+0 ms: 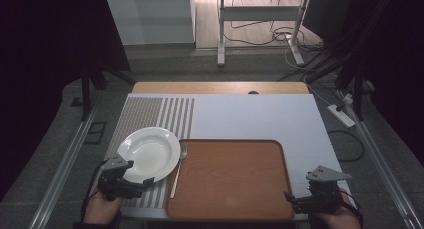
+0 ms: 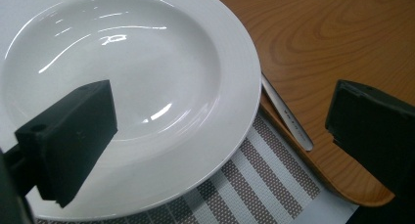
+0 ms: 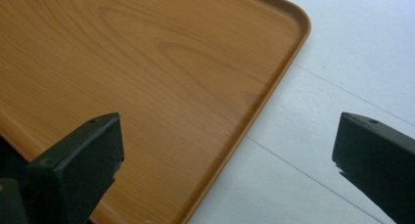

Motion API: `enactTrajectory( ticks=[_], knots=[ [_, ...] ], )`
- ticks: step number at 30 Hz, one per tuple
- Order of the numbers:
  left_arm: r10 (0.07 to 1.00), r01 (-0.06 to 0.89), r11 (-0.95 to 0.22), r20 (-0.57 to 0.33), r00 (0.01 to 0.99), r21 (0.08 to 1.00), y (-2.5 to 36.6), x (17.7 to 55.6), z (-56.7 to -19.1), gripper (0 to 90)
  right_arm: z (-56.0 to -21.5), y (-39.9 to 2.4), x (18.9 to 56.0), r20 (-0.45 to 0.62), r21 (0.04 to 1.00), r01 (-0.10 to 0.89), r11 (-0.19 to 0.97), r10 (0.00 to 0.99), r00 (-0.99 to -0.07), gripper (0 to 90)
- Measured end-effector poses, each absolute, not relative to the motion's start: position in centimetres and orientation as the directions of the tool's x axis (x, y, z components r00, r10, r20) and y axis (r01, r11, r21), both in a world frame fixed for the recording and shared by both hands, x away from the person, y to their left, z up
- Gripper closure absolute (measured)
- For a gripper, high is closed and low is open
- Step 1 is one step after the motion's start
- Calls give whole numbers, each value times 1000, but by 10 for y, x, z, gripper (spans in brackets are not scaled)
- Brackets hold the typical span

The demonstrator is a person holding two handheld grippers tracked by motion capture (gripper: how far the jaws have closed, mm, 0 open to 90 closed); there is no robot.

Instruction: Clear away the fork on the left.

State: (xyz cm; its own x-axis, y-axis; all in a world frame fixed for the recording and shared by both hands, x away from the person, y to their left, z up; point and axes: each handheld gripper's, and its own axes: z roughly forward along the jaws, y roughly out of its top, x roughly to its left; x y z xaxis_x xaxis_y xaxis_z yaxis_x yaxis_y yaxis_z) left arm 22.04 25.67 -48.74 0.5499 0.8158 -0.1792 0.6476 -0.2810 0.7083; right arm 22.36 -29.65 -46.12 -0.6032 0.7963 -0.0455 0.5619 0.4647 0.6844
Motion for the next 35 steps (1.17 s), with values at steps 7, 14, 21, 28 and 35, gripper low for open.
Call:
enactTrajectory(
  ticks=[7,14,21,28,35],
  knots=[
    [827,655,-268,-181,533,706,263,215,-486,0,-461,-297,223,-45,684,563,464,797,-602,0],
    [832,652,-269,-170,528,709,267,210,-485,2,-461,-297,224,-44,683,565,463,799,-600,0],
    [837,649,-298,-136,530,700,270,205,-485,4,-461,-297,224,-41,686,565,458,800,-599,0],
    [845,656,-302,-125,520,692,274,203,-485,7,-461,-297,224,-41,685,566,458,800,-598,0],
    [844,657,-270,-156,513,704,279,202,-485,17,-462,-297,224,-46,681,568,463,800,-598,0]
  ],
)
